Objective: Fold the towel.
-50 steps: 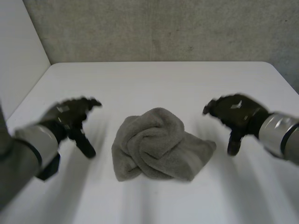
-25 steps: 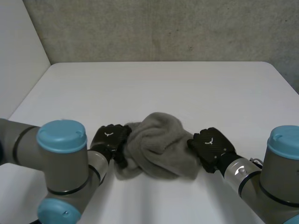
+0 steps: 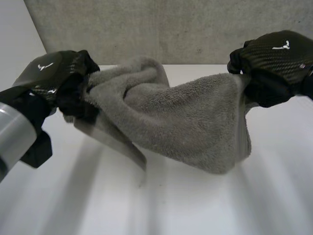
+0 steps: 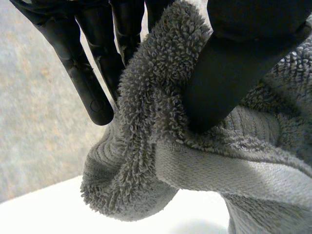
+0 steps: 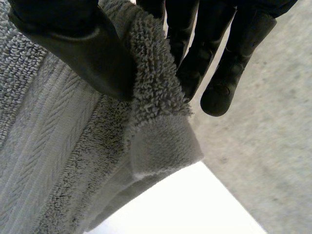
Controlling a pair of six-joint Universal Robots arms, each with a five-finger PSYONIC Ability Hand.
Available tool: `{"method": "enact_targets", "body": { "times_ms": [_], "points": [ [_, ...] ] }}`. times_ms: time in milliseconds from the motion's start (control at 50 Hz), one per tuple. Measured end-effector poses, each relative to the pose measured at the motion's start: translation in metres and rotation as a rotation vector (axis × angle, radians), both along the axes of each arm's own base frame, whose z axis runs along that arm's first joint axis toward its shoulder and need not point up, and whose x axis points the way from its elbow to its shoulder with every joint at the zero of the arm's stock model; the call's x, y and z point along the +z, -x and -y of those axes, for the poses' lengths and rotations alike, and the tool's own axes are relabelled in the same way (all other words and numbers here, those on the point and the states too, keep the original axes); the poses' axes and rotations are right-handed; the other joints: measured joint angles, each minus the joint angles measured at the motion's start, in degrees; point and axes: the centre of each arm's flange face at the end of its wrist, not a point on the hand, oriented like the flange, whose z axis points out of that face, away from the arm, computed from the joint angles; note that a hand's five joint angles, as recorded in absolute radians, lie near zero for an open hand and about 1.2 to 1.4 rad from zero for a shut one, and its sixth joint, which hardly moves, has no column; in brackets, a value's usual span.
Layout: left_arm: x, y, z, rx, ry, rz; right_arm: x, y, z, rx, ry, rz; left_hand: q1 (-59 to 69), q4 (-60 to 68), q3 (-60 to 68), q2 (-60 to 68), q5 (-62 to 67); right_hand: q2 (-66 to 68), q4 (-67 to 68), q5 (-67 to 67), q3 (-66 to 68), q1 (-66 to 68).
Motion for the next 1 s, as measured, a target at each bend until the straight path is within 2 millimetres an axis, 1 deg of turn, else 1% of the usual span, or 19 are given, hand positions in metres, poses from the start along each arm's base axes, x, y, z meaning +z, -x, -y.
{"method": "enact_targets", "body": {
  "times_ms": [40, 100, 220, 260, 300, 360, 400, 420, 440, 460, 500, 520, 580, 640, 700, 820, 900, 980, 1000],
  "points": [
    [-0.005, -0.002, -0.001, -0.002, -0.057, 0.009, 0.001, -0.001, 0.005, 0.016, -0.055, -0.006, 0.0, 0.0, 0.0, 0.0, 0.0, 0.0, 0.0, 0.0, 0.0, 0.0],
    [-0.022, -0.002, 0.009, 0.007, -0.152, 0.033, -0.007, -0.005, 0.018, 0.039, -0.14, -0.018, 0.0, 0.0, 0.0, 0.0, 0.0, 0.0, 0.0, 0.0, 0.0, 0.0],
    [-0.082, 0.001, 0.055, 0.047, -0.369, 0.105, -0.055, -0.02, 0.057, 0.066, -0.333, -0.062, 0.0, 0.0, 0.0, 0.0, 0.0, 0.0, 0.0, 0.0, 0.0, 0.0],
    [-0.11, 0.005, 0.077, 0.054, -0.447, 0.129, -0.083, -0.031, 0.074, 0.069, -0.4, -0.094, 0.0, 0.0, 0.0, 0.0, 0.0, 0.0, 0.0, 0.0, 0.0, 0.0],
    [-0.13, 0.009, 0.094, 0.056, -0.488, 0.139, -0.105, -0.041, 0.088, 0.066, -0.436, -0.124, 0.0, 0.0, 0.0, 0.0, 0.0, 0.0, 0.0, 0.0, 0.0, 0.0],
    [-0.154, 0.017, 0.121, 0.059, -0.516, 0.14, -0.136, -0.058, 0.108, 0.05, -0.444, -0.167, 0.0, -1.7, -0.7, -0.7, 0.0, 0.0, 0.0, 0.0, 0.0, 0.0],
    [-0.163, 0.022, 0.137, 0.06, -0.507, 0.133, -0.15, -0.068, 0.122, 0.024, -0.415, -0.182, 0.0, -3.6, -2.8, -3.0, 0.0, 0.0, 0.0, 0.0, 0.0, 0.0],
    [-0.166, 0.025, 0.144, 0.061, -0.497, 0.127, -0.155, -0.071, 0.128, 0.013, -0.4, -0.186, 0.0, -4.7, -3.9, -4.1, -0.1, 0.0, 0.0, 0.0, 0.0, 0.0],
    [-0.17, 0.03, 0.157, 0.061, -0.47, 0.115, -0.163, -0.078, 0.143, -0.024, -0.347, -0.187, -2.8, -9.5, -8.8, -9.6, -2.5, -4.0, -4.2, -4.2, -3.9, -3.4],
    [-0.17, 0.032, 0.162, 0.061, -0.457, 0.109, -0.165, -0.08, 0.148, -0.038, -0.329, -0.185, -6.6, -13.6, -12.9, -14.2, -6.3, -6.7, -6.3, -6.3, -6.5, -5.8],
    [-0.168, 0.038, 0.179, 0.061, -0.397, 0.084, -0.169, -0.086, 0.17, -0.113, -0.229, -0.167, -25.8, -32.2, -31.4, -31.5, -26.8, -24.0, -24.1, -23.4, -23.5, -22.5],
    [-0.165, 0.041, 0.186, 0.063, -0.364, 0.071, -0.169, -0.087, 0.179, -0.149, -0.183, -0.155, -34.7, -39.6, -38.9, -38.9, -34.8, -34.5, -34.2, -35.1, -33.7, -32.8],
    [-0.153, 0.045, 0.201, 0.074, -0.274, 0.039, -0.163, -0.086, 0.196, -0.24, -0.082, -0.122, -47.8, -53.3, -53.1, -53.0, -48.4, -57.5, -57.1, -58.9, -56.7, -55.5],
    [-0.139, 0.045, 0.208, 0.097, -0.203, 0.016, -0.151, -0.083, 0.204, -0.308, -0.015, -0.094, -51.5, -57.6, -56.9, -57.0, -52.0, -61.8, -61.5, -62.6, -61.9, -60.4],
    [-0.125, 0.039, 0.205, 0.125, -0.16, 0.006, -0.139, -0.078, 0.203, -0.346, 0.003, -0.083, -52.7, -58.9, -58.3, -58.2, -52.7, -61.8, -61.5, -62.6, -61.9, -60.9],
    [-0.102, 0.023, 0.172, 0.146, -0.155, 0.014, -0.123, -0.061, 0.178, -0.338, -0.068, -0.119, -52.9, -59.4, -58.7, -58.6, -52.9, -61.8, -61.5, -62.6, -61.9, -61.0],
    [-0.098, 0.011, 0.135, 0.111, -0.186, 0.048, -0.121, -0.044, 0.148, -0.27, -0.15, -0.172, -52.9, -59.4, -58.7, -58.6, -52.9, -61.8, -61.5, -62.6, -61.9, -61.0],
    [-0.103, 0.005, 0.098, 0.032, -0.205, 0.109, -0.124, -0.033, 0.119, -0.197, -0.198, -0.208, -52.9, -59.3, -58.6, -58.5, -52.9, -61.8, -61.5, -62.6, -61.9, -61.0],
    [-0.106, 0.004, 0.084, -0.012, -0.202, 0.142, -0.126, -0.03, 0.109, -0.172, -0.209, -0.218, -52.9, -59.3, -58.6, -58.5, -52.9, -61.8, -61.5, -62.6, -61.9, -61.0]
  ]
}}
